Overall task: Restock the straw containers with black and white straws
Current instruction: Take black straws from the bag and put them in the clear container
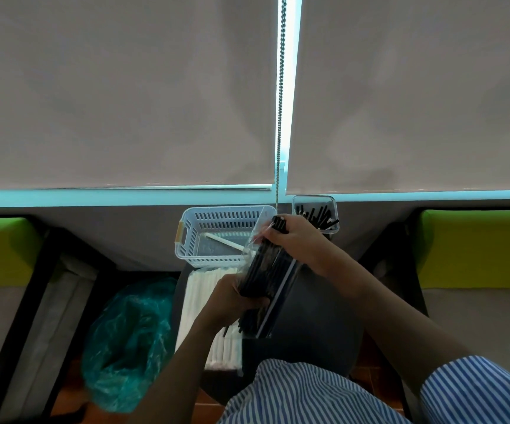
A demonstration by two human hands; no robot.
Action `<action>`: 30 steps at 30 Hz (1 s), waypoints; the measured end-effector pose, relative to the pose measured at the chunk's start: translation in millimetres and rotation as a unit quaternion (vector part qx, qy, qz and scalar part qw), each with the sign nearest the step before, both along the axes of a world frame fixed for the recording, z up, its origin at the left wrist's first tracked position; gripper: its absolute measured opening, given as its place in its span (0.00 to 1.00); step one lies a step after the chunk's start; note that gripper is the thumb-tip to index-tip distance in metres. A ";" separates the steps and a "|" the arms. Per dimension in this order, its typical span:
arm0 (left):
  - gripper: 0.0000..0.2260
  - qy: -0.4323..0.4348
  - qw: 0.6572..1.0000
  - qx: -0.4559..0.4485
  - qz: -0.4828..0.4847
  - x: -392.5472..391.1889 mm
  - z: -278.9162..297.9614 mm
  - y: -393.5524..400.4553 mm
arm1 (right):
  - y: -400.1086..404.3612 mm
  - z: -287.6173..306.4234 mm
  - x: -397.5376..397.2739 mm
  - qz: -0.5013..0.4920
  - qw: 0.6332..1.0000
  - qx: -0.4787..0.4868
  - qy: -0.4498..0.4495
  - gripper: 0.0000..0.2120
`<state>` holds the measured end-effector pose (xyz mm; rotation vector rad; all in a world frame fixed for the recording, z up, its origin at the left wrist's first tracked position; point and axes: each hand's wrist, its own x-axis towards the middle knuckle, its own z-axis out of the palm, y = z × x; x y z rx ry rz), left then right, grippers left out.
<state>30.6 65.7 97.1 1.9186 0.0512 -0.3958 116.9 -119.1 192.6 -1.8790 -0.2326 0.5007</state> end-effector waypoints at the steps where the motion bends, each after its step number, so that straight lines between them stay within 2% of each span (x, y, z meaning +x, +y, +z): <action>1: 0.12 -0.001 1.000 0.001 0.002 -0.2 -0.1 0.0 | 0.7 0.5 0.2 -0.013 1.000 0.013 0.008 0.09; 4: 0.12 0.007 1.000 0.004 0.007 -0.8 -0.8 1.3 | 0.5 1.4 1.2 -0.049 0.996 0.069 0.029 0.11; 7: 0.13 0.010 1.000 0.004 0.004 -1.0 -2.9 2.6 | 0.8 3.9 3.1 -0.088 0.993 0.080 0.022 0.13; 13: 0.12 0.006 1.000 0.009 -0.005 -0.8 -2.5 -0.4 | 4.7 11.2 4.7 -0.143 0.979 0.143 0.023 0.09; 18: 0.10 0.002 1.000 0.007 0.003 0.8 1.6 -4.5 | 7.1 17.0 1.6 -0.139 0.980 0.144 0.021 0.08; 24: 0.11 0.001 1.000 -0.002 0.000 -1.3 0.5 -2.7 | 7.7 18.7 -0.8 -0.075 0.993 0.095 -0.007 0.03; 30: 0.10 0.008 1.000 0.001 0.004 -0.3 1.5 -5.1 | 8.2 19.4 -2.2 -0.118 0.986 0.106 -0.047 0.05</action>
